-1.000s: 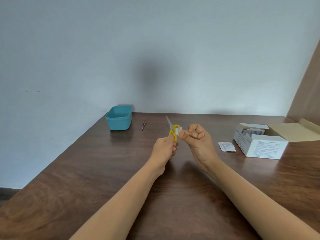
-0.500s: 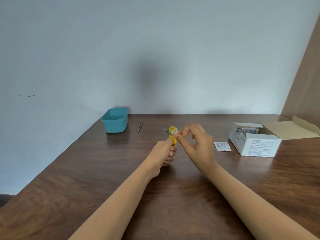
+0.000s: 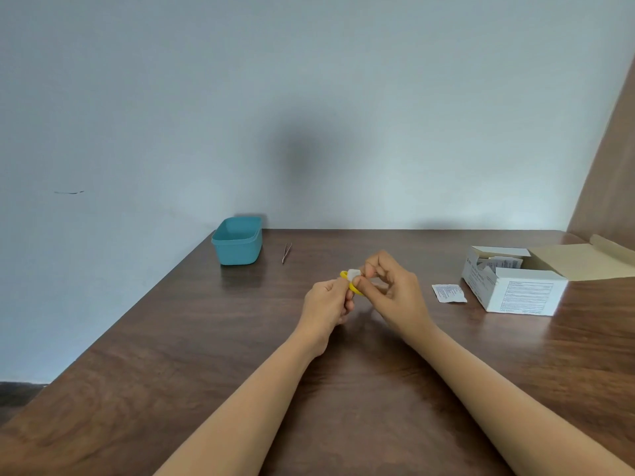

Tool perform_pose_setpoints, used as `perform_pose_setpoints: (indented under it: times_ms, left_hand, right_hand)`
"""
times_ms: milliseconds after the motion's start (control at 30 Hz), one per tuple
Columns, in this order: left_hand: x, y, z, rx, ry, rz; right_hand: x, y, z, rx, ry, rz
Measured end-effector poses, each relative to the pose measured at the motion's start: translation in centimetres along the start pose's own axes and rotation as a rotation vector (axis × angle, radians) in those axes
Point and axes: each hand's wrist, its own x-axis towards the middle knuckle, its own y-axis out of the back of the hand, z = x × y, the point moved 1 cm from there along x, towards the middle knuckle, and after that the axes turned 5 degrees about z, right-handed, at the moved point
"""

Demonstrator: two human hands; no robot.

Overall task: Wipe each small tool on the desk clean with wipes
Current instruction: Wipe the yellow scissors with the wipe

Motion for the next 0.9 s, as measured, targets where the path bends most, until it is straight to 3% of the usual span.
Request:
perform_pose_setpoints:
  times_ms: [633, 767, 900]
  left_hand:
    - [0.1, 0.0, 0.0, -0.103, -0.002, 0.004]
    - [0.0, -0.2, 0.1, -0.107, -0.032, 0.051]
    - [0.1, -0.3, -0.1, -0.097, -0.089, 0.069]
  right_hand:
    - [0.2, -0.1, -0.6, 0.041, 0.027, -0.034]
    - [0.1, -0.4, -0.7, 0.079, -0.066, 0.157]
    - [0.7, 0.4, 0.1, 0.272, -0.3, 0.434]
